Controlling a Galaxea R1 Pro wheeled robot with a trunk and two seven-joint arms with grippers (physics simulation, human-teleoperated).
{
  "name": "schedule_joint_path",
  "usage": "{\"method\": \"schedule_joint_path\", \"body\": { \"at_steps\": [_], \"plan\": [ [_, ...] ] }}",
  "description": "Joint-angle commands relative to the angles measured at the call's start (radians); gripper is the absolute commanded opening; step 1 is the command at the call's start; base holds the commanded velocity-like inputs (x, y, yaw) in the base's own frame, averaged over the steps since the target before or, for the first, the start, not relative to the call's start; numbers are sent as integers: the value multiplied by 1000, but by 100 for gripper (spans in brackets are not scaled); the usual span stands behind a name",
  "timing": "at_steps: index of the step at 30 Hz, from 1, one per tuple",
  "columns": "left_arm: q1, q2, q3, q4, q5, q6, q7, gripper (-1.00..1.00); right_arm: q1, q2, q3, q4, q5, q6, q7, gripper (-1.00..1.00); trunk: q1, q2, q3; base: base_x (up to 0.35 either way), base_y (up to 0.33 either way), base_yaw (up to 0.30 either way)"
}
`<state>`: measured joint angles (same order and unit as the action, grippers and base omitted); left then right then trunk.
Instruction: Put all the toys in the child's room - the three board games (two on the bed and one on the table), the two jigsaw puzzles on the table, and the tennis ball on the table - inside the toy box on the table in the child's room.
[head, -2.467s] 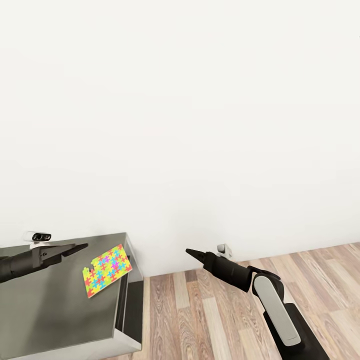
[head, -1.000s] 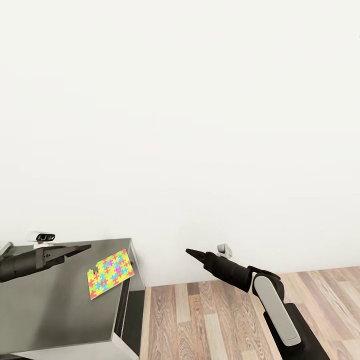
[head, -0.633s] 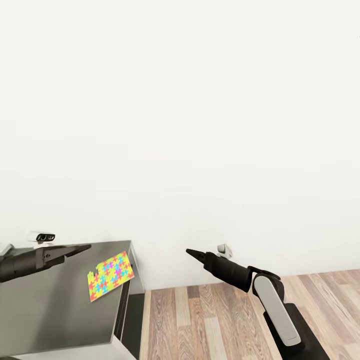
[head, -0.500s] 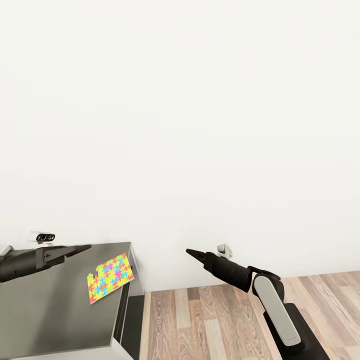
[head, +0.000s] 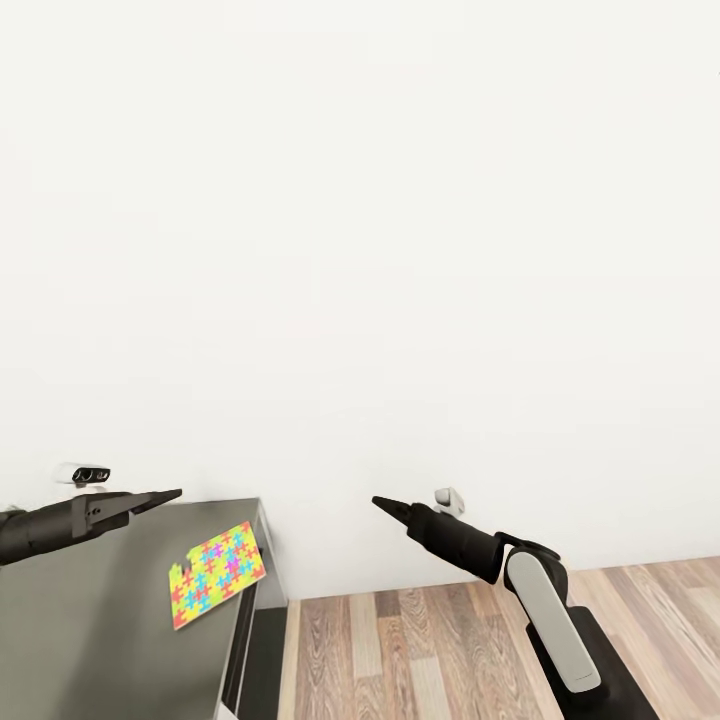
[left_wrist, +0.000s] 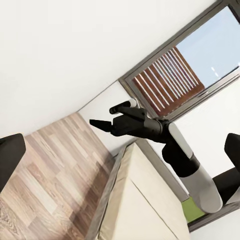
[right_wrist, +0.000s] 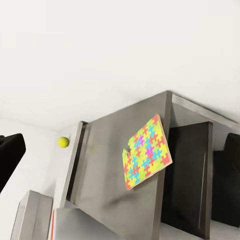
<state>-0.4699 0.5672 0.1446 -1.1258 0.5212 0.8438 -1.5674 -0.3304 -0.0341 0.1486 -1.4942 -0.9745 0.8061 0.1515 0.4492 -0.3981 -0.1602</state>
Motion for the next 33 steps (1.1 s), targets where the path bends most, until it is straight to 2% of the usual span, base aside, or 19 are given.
{"method": "schedule_joint_path", "body": {
  "at_steps": [1, 33],
  "plan": [
    [-1, 0, 0, 0, 0, 11, -3, 100, -1, 0, 0, 0, 5, 2, 5, 100, 1, -2, 0, 69, 0, 0],
    [-1, 0, 0, 0, 0, 2, -3, 100, -1, 0, 8, 4, 6, -2, 5, 100, 1, -2, 53, 5, 0, 0]
  ]
}}
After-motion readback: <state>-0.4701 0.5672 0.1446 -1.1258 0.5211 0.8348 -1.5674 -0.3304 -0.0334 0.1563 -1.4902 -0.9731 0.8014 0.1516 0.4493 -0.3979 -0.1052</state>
